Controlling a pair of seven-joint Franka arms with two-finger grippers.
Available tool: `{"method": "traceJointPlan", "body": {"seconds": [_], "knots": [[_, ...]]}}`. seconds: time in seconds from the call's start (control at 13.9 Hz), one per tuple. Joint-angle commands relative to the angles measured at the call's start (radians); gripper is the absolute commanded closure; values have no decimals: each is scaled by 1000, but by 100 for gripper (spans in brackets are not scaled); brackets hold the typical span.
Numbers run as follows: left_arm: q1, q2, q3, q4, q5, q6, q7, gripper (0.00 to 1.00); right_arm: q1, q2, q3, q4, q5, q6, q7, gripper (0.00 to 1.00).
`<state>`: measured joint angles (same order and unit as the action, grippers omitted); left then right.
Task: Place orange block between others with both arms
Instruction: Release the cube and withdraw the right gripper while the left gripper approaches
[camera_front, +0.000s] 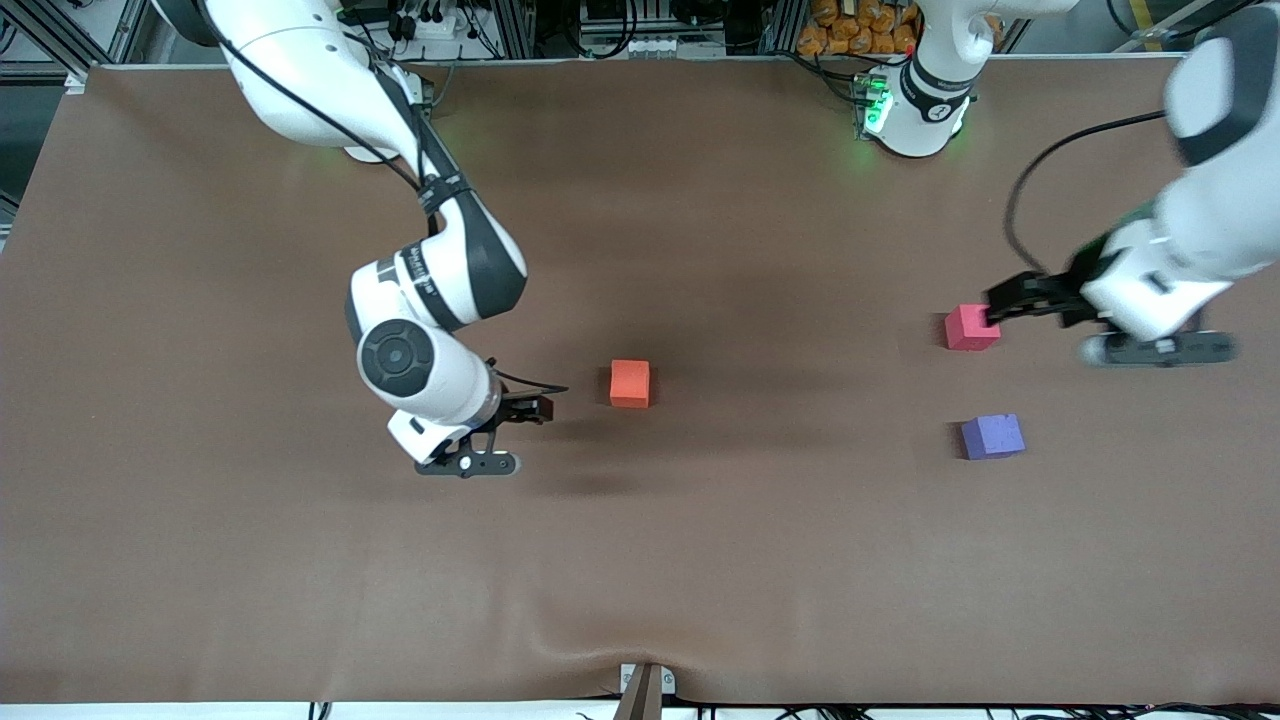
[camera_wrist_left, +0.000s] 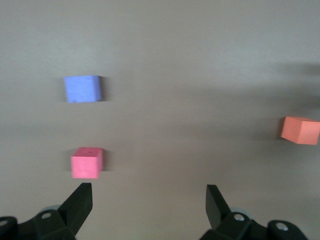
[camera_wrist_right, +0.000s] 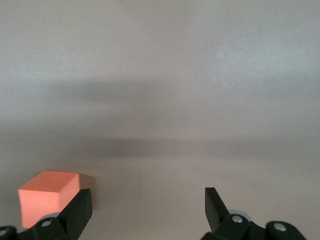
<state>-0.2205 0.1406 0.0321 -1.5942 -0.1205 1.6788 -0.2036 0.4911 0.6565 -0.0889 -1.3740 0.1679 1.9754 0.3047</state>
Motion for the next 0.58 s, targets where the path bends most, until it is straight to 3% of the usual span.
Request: {"method": "traceJointPlan", "body": {"seconds": [0.0,0.5], "knots": [[-43,49,8,62,-13,-8,-40,0,-78,-44,15,-36,-16,-3,-151,0],[-199,187,2,137,-14,91,-235,0,-184,-43,15,-23,-45,43,-430,0]]}}
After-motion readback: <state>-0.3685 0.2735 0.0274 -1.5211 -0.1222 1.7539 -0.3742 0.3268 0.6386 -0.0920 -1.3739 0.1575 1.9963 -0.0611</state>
